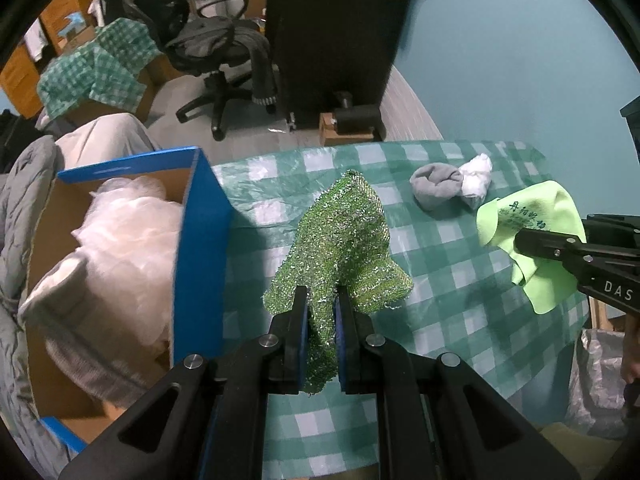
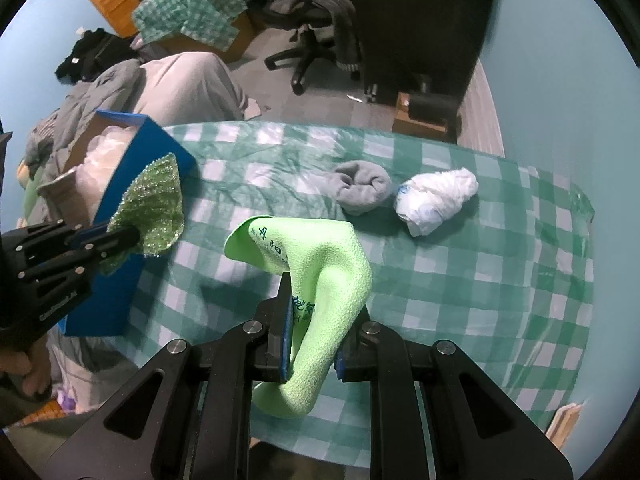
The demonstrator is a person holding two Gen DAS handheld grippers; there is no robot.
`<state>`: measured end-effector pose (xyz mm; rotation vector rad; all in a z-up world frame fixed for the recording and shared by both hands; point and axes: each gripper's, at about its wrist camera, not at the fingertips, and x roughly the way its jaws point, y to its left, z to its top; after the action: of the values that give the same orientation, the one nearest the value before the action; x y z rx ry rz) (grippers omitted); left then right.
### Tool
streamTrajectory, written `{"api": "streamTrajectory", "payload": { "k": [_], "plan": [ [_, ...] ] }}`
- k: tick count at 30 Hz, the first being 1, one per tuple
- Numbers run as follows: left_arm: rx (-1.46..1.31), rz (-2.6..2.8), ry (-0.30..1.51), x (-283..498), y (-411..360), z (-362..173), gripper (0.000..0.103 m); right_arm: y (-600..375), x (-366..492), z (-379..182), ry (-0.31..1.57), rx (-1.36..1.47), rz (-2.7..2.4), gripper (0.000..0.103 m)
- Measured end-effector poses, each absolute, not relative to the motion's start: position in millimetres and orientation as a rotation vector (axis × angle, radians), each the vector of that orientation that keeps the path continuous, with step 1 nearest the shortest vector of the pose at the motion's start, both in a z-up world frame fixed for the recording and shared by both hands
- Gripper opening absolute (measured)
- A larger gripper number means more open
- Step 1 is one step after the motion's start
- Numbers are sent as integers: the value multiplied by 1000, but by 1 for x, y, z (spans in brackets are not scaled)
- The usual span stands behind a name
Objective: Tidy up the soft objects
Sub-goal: 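Lift the lime cloth and green scrubber and carry both over the box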
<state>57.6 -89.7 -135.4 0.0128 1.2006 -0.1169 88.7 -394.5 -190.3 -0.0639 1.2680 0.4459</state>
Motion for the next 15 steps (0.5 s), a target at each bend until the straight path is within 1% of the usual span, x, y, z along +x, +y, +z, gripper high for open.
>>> {"api": "streamTrajectory", "payload": {
  "k": [15],
  "plan": [
    [-63,-43,1165,14,-58,-107,11,-358,72,-165,1242,-76,540,15]
  ]
}}
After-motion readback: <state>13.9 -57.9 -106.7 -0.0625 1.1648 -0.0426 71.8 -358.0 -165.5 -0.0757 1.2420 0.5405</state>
